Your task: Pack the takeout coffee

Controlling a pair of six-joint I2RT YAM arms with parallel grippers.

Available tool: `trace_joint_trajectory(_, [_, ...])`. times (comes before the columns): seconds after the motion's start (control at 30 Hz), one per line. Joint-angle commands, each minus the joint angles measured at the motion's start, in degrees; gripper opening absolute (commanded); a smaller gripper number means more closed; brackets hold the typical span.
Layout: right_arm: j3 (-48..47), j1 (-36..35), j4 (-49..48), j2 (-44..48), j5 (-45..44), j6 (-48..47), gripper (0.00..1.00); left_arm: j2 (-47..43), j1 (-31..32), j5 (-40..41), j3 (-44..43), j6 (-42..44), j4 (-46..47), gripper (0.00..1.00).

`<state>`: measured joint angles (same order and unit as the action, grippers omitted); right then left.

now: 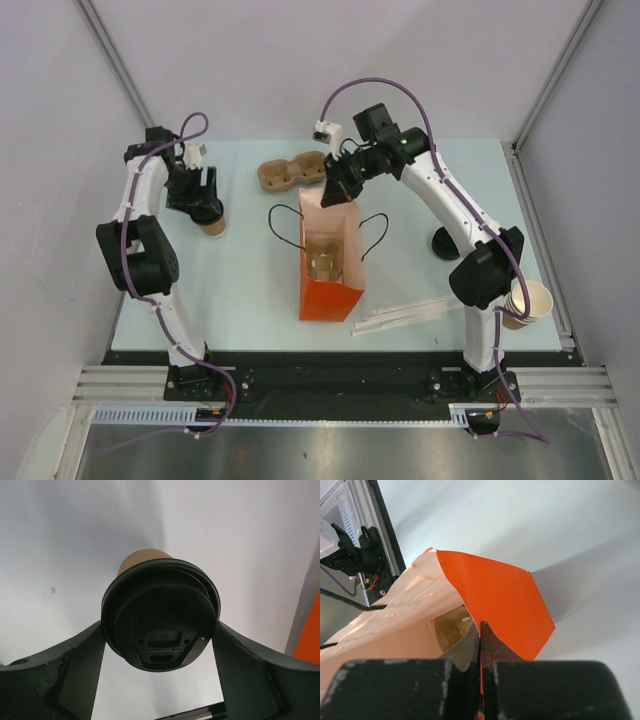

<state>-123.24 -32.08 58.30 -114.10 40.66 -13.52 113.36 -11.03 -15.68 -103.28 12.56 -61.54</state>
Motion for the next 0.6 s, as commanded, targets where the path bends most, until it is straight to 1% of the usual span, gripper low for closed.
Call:
trace_joint_trajectory(0.0, [-1.57,-0.36,-2.14,0.72,-1.82,1.74,0.0,-4.99,-0.4,-1.54,-9.81,1.33,-5.94,0.54])
trace_joint_trajectory(0.07, [-1.3,-0.36,-2.32,0.9,-2.25,2.0,0.0,-5.6,-0.4,-2.42,-12.45,1.77,-7.62,0.52])
trace_joint_trajectory(0.17, [-0.95,-0.36,-3.19,0.99,-3.22,2.97,0.0,-5.61,0.21,-6.28,-21.05,1.86,-12.63,0.5])
trace_joint_trajectory(0.2, [-0.86,-0.36,-3.28,0.99,-3.66,3.58,0.0,-5.78,0.65,-7.16,-25.78,2.12,-14.47,0.49])
trace_joint_trajectory(0.33, [-0.95,-0.27,-4.42,0.64,-5.07,5.78,0.0,-8.41,5.13,-11.2,-36.0,5.89,-18.09,0.49])
trace_joint_trajectory(0.4, [-0.86,-0.44,-5.13,0.55,-6.12,6.66,0.0,-11.13,8.99,-11.91,-37.51,7.65,-16.96,0.49])
trace_joint_trajectory(0.43, [-0.95,-0.62,-5.22,0.55,-6.3,7.1,0.0,-12.71,10.31,-11.57,-37.08,9.4,-16.08,0.49])
trace_joint_trajectory(0.47, [-0.95,-0.62,-5.39,0.55,-6.47,7.28,0.0,-15.95,13.46,-11.39,-36.47,10.29,-15.11,0.49])
trace_joint_trajectory(0.57, [-0.69,-1.06,-5.65,0.72,-7.88,7.98,0.0,-20.53,17.77,-12.17,-34.79,11.87,-11.51,0.49])
